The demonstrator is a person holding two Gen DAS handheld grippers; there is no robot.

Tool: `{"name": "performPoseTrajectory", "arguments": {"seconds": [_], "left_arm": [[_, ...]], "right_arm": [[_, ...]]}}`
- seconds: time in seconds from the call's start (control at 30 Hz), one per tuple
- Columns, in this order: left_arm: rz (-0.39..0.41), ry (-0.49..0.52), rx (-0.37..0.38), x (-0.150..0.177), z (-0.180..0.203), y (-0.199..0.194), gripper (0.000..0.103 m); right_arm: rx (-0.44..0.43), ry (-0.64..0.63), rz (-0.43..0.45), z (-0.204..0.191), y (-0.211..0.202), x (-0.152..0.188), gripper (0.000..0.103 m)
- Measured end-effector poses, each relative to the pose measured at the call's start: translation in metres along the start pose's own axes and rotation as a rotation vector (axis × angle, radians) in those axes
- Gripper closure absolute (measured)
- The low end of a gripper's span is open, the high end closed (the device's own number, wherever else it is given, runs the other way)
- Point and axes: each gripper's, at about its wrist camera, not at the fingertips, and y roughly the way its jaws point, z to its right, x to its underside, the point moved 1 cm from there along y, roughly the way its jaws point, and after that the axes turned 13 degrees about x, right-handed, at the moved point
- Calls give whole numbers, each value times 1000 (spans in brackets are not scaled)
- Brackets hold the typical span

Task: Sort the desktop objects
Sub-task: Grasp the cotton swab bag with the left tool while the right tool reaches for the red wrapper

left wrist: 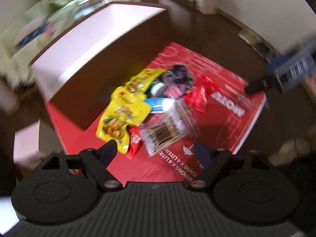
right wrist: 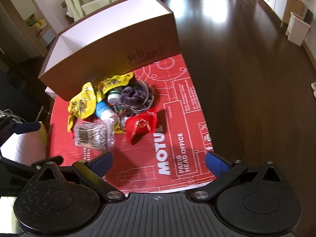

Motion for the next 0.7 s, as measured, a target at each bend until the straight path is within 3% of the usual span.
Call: {"name": "performPoseTrajectory", "arguments": {"seconds": [0.1,0.27,0.37,0.6,0.7], "left_arm": [[-32,110,13,-2,3,14,26],[-62,207,44,-6,-1,31,32],[-89,253,64,-9,-3,42,40],[-143,332,156,-14,-3,67,45],[-178,350,171,-13,-4,79,53]], "right_arm": [[7,11,-7,7,3,-1,0],[21,39,-25,22,8,-3,0],[34,58,-34,31,10,-3,0],[40,97,-54,45,15,-4,0],[31,98,-58,45,17,-3,0]]}}
